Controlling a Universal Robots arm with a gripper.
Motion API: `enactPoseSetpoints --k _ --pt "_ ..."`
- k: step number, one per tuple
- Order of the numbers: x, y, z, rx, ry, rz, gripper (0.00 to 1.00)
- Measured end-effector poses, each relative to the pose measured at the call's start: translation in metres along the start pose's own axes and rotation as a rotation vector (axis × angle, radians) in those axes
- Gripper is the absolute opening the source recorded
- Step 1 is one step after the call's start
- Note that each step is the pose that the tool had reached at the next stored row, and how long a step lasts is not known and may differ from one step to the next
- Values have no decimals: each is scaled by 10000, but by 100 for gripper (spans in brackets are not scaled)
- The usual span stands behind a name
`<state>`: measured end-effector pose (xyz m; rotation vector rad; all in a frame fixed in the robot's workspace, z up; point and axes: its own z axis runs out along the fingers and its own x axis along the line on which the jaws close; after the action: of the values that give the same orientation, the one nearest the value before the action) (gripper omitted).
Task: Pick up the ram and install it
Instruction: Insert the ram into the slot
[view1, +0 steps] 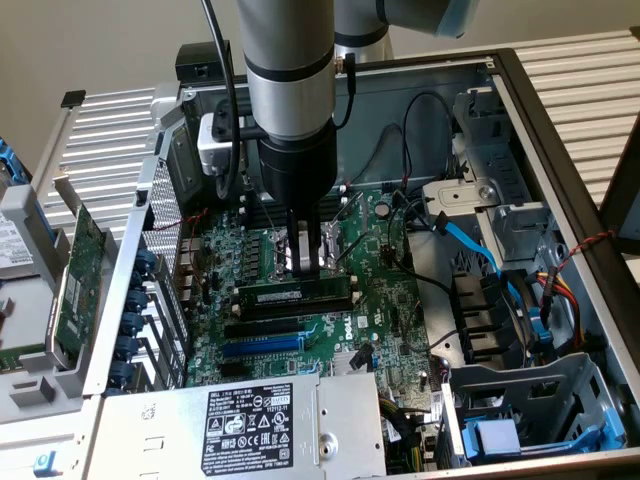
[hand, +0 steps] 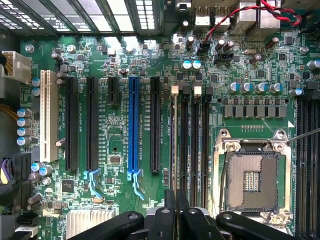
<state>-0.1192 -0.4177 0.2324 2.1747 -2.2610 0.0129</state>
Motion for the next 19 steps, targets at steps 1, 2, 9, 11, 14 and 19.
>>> enactPoseSetpoints --k 1,2,9,11,14,19 --pt "0 0 -1 -1 1 3 13" --pt "0 0 -1 -1 2 9 13" --pt "0 0 -1 -3 -7 83 13" --pt "6 3 0 -3 -10 84 13" --pt "11 3 1 -3 -9 83 13" --pt "15 3 1 -2 -11 84 13"
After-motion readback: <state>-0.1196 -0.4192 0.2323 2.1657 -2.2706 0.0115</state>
